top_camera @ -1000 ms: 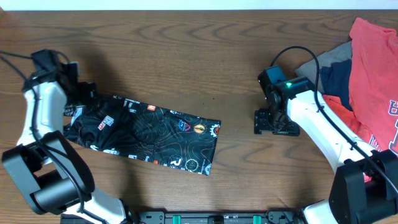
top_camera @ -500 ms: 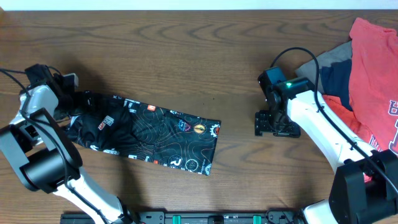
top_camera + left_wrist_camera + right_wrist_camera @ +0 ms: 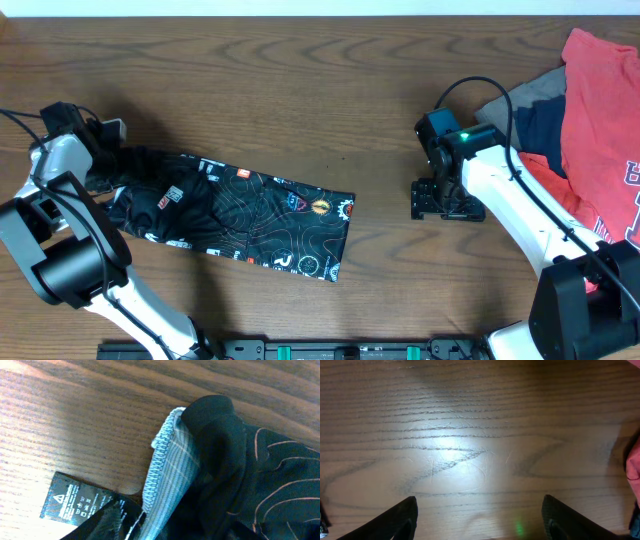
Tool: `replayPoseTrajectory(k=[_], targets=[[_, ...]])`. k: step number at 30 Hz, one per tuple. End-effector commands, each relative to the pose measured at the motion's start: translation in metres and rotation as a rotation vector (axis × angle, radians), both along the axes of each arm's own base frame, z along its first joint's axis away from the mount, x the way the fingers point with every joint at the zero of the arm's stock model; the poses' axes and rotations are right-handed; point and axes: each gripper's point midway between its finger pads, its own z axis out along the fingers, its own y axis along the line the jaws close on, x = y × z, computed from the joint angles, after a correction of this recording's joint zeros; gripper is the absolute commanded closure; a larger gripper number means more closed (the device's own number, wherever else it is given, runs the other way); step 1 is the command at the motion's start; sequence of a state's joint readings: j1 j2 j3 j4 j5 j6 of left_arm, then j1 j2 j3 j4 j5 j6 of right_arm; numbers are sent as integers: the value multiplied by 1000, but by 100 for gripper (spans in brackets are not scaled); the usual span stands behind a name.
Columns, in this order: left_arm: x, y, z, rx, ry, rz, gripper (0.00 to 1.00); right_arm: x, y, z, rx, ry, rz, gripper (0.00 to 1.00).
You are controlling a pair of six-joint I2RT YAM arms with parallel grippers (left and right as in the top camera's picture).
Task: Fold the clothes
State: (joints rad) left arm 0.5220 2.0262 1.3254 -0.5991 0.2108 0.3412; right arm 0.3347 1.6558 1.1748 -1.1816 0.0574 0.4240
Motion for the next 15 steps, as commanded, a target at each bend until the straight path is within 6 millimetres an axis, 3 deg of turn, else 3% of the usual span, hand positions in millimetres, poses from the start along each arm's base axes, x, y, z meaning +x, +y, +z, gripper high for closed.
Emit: replayPoseTrajectory(k=[1, 10, 15], targets=[[-23, -15, -32, -88, 105, 51, 55, 0, -5, -1, -15, 2, 8, 23], [-15, -10, -24, -72, 74, 85, 94, -2, -7, 0, -24, 7, 9, 22], [-12, -8, -13, -57, 47, 84, 94, -2, -7, 0, -24, 7, 9, 23]])
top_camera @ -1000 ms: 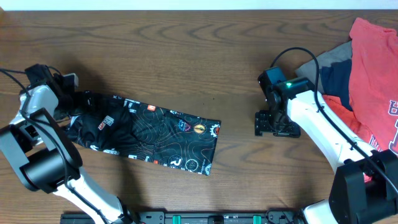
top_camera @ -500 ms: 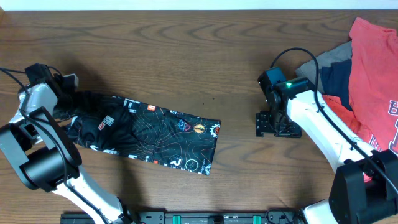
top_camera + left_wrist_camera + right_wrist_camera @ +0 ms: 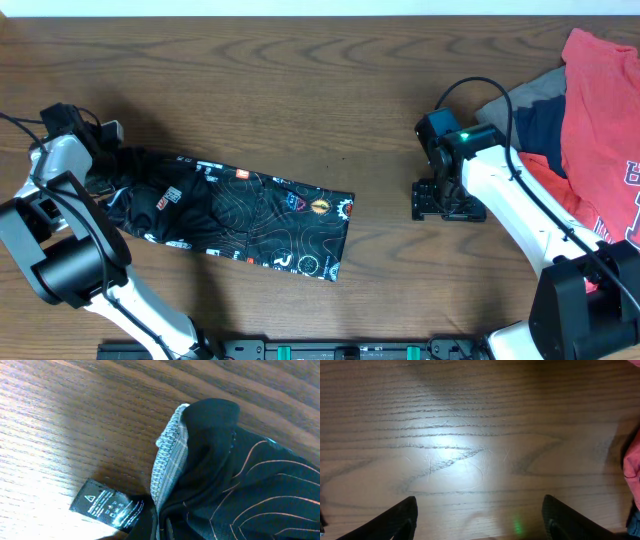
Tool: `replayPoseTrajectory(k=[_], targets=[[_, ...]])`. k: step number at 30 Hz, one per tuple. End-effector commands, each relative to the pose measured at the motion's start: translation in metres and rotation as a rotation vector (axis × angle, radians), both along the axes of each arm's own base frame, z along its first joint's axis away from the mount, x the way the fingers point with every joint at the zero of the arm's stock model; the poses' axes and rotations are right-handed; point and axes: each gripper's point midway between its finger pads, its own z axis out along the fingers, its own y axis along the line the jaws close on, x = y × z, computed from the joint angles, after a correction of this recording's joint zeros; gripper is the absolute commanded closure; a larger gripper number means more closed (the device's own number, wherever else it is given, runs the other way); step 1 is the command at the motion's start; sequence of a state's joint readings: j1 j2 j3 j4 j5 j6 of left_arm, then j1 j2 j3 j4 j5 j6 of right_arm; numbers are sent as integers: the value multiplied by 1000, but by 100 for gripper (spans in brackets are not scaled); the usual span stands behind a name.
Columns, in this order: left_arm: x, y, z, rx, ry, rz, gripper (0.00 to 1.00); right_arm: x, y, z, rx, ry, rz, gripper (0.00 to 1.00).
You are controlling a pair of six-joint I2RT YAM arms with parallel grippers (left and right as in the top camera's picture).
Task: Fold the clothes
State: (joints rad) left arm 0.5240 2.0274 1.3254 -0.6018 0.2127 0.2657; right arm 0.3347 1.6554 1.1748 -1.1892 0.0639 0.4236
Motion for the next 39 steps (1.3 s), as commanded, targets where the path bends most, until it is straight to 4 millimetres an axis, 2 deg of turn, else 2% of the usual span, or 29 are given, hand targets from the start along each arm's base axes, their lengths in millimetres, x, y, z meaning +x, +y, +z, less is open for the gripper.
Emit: replayPoseTrajectory(k=[1, 8, 11, 12, 13, 14, 15, 17, 19, 22, 27, 30, 36, 39], targets=[[-10, -8, -10, -33, 34, 9, 94, 0, -5, -1, -15, 3, 8, 22], [-10, 6, 20, 54, 4, 47, 94, 0, -5, -1, -15, 1, 8, 22], [-9, 7, 23, 60, -6, 47, 93, 0, -5, -1, -15, 2, 8, 23], [-9, 7, 22, 58, -4, 47, 88, 0, -5, -1, -15, 1, 8, 22], [-9, 6, 21, 57, -2, 47, 57, 0, -5, -1, -15, 2, 8, 22], [-9, 7, 21, 58, -3, 47, 33, 0, -5, -1, -15, 2, 8, 22], [-8, 7, 21, 61, -8, 47, 26, 0, -5, -1, -15, 2, 8, 22], [-7, 8, 22, 64, -15, 47, 20, -1, -5, -1, -16, 5, 8, 23], [-8, 5, 21, 58, -12, 18, 18, -2, -5, -1, -17, 8, 8, 22], [-10, -9, 21, 4, -28, -125, 18, -2, -5, -1, -17, 10, 8, 22], [-13, -6, 22, -6, -48, -187, 18, -3, -6, 0, -18, 13, 15, 22], [-14, -11, 26, -75, -99, -235, 13, -5, -7, 0, -21, 21, 16, 22], [-25, 6, 26, -88, -103, -182, 10, -7, -9, 0, -28, 33, 52, 22], [-23, 8, 27, -80, -112, -181, 10, -6, -9, 0, -31, 31, 52, 21]])
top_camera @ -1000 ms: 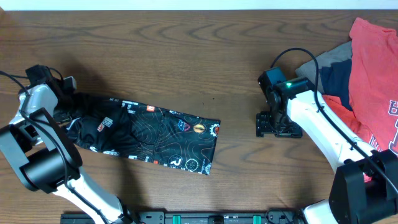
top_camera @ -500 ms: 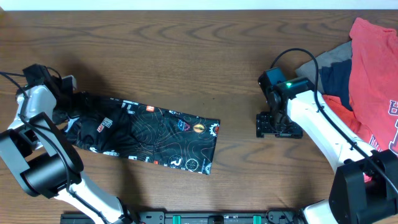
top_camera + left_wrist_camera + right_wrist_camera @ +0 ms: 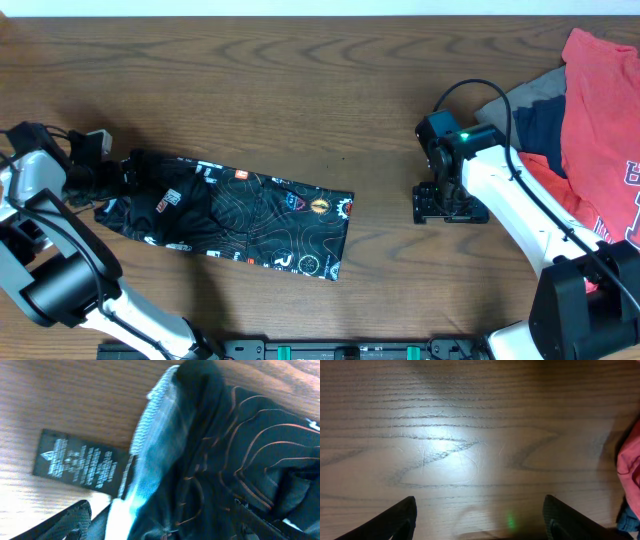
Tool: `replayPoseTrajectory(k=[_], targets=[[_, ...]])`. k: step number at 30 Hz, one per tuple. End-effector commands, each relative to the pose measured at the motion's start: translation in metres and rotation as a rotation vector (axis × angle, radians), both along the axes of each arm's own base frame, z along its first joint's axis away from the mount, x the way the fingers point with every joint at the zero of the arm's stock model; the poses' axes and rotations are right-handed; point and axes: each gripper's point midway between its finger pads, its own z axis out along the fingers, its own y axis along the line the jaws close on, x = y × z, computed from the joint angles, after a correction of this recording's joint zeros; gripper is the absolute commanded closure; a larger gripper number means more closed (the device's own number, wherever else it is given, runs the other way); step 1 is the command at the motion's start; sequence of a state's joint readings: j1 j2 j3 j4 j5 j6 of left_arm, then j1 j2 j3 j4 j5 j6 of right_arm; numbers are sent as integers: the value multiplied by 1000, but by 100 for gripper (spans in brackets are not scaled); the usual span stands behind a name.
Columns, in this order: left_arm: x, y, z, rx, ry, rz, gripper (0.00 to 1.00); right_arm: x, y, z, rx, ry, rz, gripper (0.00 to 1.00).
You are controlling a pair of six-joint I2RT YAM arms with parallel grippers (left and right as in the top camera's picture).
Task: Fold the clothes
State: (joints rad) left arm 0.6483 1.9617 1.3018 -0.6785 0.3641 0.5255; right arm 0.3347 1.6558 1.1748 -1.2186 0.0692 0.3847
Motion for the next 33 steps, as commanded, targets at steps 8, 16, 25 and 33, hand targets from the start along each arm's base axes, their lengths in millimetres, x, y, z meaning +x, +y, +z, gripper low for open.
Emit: replayPoseTrajectory(k=[8, 16, 25, 33], targets=[[5, -2, 0, -6, -32, -30, 11, -2, -7, 0, -22, 8, 12, 21], [3, -13, -23, -88, -6, -34, 19, -3, -7, 0, -24, 15, 12, 21], [1, -15, -25, -101, 4, -34, 58, -2, -11, 0, -24, 15, -1, 21], [1, -16, -25, -107, 9, -20, 94, -2, -11, 0, -24, 15, -3, 21]])
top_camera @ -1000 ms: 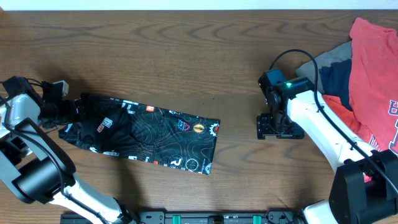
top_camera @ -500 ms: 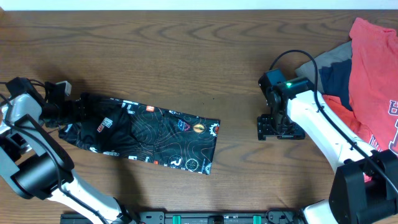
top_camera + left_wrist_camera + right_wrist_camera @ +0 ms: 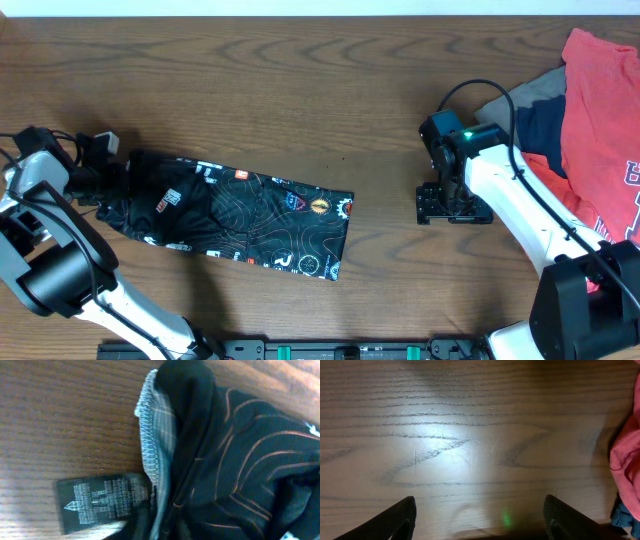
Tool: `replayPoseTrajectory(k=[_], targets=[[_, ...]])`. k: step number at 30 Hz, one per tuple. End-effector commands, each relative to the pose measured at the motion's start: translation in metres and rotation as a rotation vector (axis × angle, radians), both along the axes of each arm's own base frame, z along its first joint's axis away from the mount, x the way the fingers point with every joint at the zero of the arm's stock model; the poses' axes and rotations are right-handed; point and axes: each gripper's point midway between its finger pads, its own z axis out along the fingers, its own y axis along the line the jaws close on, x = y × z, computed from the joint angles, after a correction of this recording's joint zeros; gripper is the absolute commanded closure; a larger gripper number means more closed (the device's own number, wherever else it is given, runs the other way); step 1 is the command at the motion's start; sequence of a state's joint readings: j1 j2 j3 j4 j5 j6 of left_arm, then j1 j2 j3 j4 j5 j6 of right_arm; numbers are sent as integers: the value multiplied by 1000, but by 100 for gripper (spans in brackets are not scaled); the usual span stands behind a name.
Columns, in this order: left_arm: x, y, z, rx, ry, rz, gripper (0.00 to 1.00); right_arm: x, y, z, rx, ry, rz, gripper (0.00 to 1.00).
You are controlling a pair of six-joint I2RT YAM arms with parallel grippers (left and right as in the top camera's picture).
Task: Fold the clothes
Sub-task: 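Fold the strip's left end rightward over the center with the left gripper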
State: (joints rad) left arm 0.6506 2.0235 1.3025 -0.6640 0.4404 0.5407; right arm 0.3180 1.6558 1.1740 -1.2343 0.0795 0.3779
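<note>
A black printed garment point(image 3: 240, 215) lies as a long folded strip across the left half of the table. My left gripper point(image 3: 103, 172) is at its left end. In the left wrist view the black cloth point(image 3: 240, 460), its grey hem point(image 3: 152, 445) and a black care label point(image 3: 100, 502) fill the frame. The cloth bunches into the left gripper point(image 3: 160, 532), which is shut on it, and no fingers show. My right gripper point(image 3: 455, 205) stands open over bare wood right of the garment, with nothing between its fingers point(image 3: 400, 515).
A pile of clothes lies at the right edge: a red shirt point(image 3: 600, 120) over grey point(image 3: 530, 95) and navy point(image 3: 535, 135) pieces. A fold of red cloth point(image 3: 625, 455) shows at the right of the right wrist view. Bare wood runs between the garment and the right arm.
The left gripper's fingers stood open around the garment's left end; now they are shut on the hem there, slightly further right. The right gripper has shifted a little to the right.
The left gripper was shut on the garment's left end near the table's left edge, and stayed so half a second later. It then stood lower and further left with open fingers. Now it grips the hem again. The right gripper stayed open over bare wood, drifting slightly right.
</note>
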Motion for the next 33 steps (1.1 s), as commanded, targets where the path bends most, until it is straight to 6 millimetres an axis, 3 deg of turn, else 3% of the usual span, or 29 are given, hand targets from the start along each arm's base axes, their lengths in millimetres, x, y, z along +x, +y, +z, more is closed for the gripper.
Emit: replayPoseTrajectory(k=[1, 8, 13, 19, 22, 27, 33], targets=[[-3, -5, -8, -23, 21, 2, 94, 0, -4, -1, -10, 2, 6, 21], [1, -5, -2, -45, 11, 47, 94, 0, -4, -1, -10, 1, 6, 21], [9, -1, 24, -20, -42, 52, 94, 1, -7, -1, -10, 1, -10, 21], [6, 32, 62, 174, -37, 128, 94, 2, -15, -1, -10, 2, -41, 20], [9, 32, 83, 180, -65, 171, 94, 4, -19, -1, -10, 0, -57, 20], [10, 2, 103, 169, -67, 128, 94, 7, -26, -1, -7, -9, -87, 20], [5, -61, 118, 105, -1, 82, 94, 9, -36, -1, -6, -8, -122, 19]])
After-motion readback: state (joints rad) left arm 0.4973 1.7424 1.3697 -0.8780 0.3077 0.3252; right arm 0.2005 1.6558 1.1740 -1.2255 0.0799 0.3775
